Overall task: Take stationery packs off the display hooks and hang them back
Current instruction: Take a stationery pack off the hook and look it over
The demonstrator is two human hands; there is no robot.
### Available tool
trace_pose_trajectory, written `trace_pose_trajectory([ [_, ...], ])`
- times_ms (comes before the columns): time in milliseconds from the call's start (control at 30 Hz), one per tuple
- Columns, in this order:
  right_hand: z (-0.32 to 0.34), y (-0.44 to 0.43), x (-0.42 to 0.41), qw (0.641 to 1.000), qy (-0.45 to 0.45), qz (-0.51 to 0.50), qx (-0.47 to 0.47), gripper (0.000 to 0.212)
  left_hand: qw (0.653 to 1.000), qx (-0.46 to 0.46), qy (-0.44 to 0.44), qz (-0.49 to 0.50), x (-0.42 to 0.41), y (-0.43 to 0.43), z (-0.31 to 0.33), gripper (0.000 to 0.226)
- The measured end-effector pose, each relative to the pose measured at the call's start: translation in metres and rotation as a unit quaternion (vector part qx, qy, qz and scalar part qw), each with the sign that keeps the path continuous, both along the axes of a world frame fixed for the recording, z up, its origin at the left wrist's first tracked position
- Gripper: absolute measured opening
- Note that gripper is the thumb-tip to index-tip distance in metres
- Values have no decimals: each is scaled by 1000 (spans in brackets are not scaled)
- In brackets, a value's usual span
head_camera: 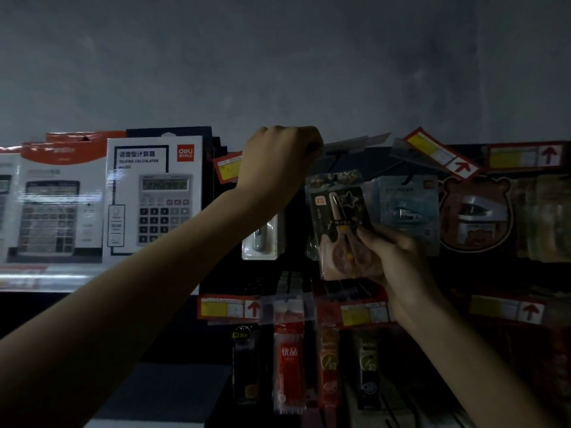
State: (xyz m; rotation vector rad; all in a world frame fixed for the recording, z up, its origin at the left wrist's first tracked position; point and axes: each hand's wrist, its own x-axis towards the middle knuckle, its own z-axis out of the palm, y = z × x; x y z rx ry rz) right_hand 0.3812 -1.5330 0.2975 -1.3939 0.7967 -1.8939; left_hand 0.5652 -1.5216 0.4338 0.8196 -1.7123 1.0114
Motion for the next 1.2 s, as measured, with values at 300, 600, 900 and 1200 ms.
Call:
trace_pose_trajectory([
  [300, -2, -1, 0, 1000, 3, -3, 9, 15, 1000, -6, -12, 19, -1, 4, -13, 20],
  [600, 0, 9, -4, 998, 54, -9, 28, 19, 985, 157, 66, -18, -5, 27, -117, 31],
  [900, 3, 8, 0, 985, 156, -58, 46, 15, 860, 412, 170, -248, -4, 7, -146, 51],
  [1200, -14, 36, 7, 924, 333, -189, -2, 58, 898, 385, 101, -188, -4, 8, -148, 64],
])
